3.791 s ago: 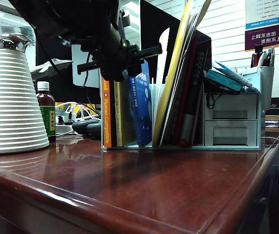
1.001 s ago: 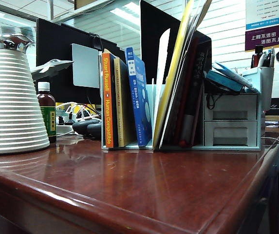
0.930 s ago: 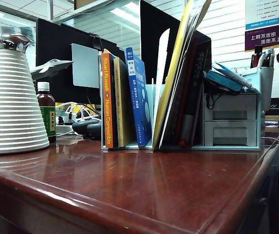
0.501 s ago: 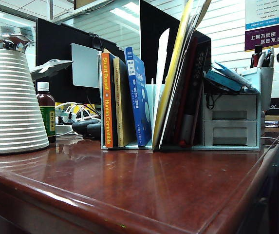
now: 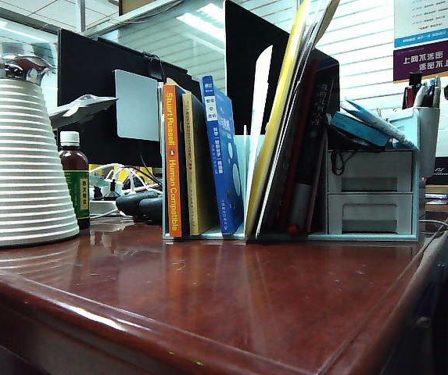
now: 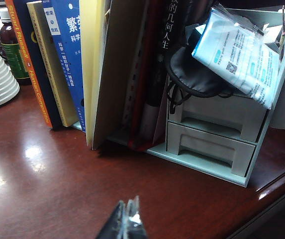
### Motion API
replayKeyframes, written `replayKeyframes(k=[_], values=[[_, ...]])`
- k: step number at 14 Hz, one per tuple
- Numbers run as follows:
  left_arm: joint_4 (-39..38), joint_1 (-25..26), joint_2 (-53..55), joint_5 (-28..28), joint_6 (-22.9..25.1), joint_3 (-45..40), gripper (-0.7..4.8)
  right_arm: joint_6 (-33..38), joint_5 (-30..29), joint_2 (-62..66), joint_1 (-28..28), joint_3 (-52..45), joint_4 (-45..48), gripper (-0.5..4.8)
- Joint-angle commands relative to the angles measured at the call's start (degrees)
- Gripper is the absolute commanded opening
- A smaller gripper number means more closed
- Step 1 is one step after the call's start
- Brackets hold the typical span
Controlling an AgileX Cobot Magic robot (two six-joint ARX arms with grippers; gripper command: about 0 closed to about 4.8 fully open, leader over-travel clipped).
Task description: Pick up the blue book and put it on the bookshelf.
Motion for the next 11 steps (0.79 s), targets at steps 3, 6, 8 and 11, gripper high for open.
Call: replayKeyframes(k=[3,6,8,11], values=[[0.7,0.0,0.0,0.0,0.0,0.0,0.38,0.2,3.6,-4.2,-2.3,-2.4,0.8,-0.01],[0.7,0.0,0.0,0.0,0.0,0.0,0.38,0.2,4.1,-21.9,-12.5,-10.1,-2.9,-0.01],[0.7,0.0,0.0,0.0,0.0,0.0,0.38,0.2,6.6,-27.8,-16.6,-11.3,-9.9,-0.01],[0.7,0.0,0.0,0.0,0.0,0.0,0.38,0.2,6.8,-27.8,-16.4,-11.3,-10.4,-0.01]])
